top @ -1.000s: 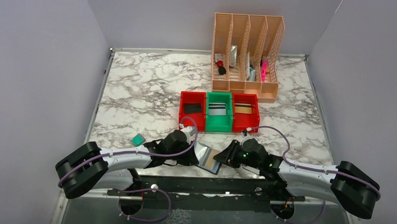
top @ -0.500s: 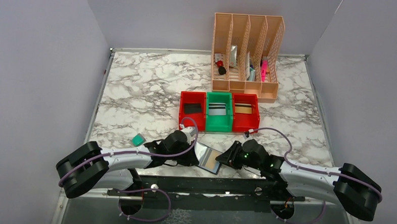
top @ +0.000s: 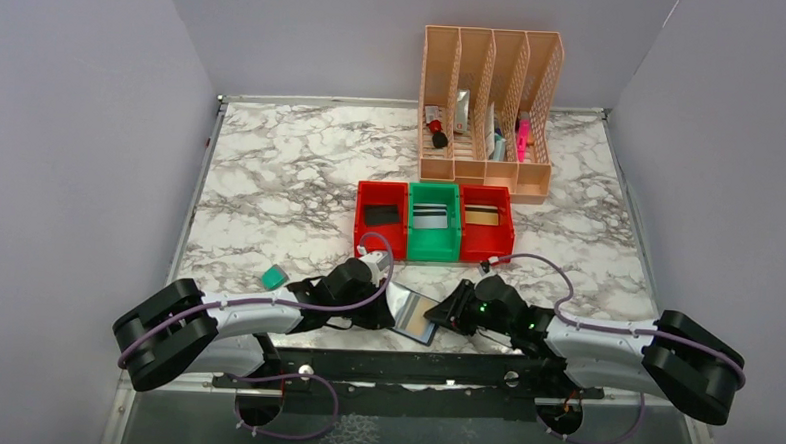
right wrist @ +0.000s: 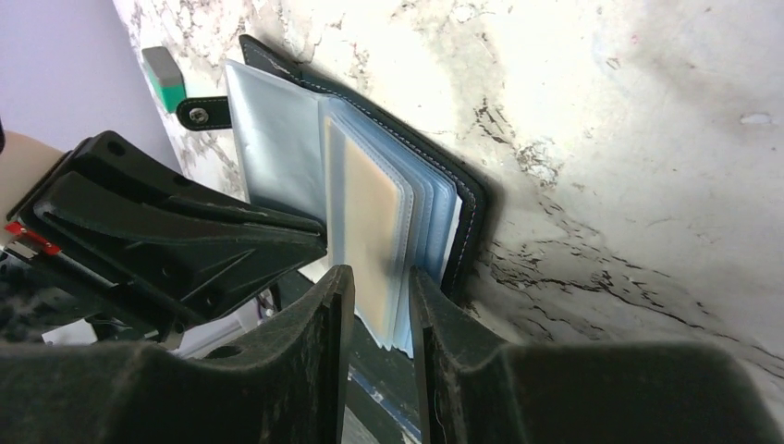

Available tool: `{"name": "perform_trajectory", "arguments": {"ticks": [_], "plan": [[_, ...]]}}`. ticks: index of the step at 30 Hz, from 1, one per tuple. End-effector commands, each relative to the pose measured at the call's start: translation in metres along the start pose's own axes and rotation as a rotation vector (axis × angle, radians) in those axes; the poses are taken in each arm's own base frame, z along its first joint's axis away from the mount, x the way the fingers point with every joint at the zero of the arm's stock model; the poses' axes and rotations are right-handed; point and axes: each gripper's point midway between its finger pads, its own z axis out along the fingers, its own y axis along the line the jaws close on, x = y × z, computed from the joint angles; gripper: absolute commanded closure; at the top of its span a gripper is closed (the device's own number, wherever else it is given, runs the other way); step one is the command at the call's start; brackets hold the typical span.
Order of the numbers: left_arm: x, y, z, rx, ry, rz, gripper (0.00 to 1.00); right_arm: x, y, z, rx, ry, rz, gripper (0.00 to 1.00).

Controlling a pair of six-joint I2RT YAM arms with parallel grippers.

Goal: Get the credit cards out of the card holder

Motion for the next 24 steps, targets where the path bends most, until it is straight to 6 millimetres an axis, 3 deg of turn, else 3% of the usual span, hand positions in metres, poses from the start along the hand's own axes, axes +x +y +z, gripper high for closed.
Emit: {"name": "perform_trajectory", "arguments": {"ticks": [1,16,24], "plan": [[0.001,0.005,0.001,-0.029,0.005,0.007,0.88,-0.002,0.009,0.002,-0.032,-0.009,0.022,0.67],[0.001,0.005,0.002,-0.031,0.008,0.013,0.88,-0.016,0.016,-0.012,-0.056,-0.084,-0.004,0.67],[0.0,0.003,0.002,-0.027,0.006,0.012,0.88,-0.01,0.019,-0.007,-0.058,-0.046,-0.007,0.67]]}}
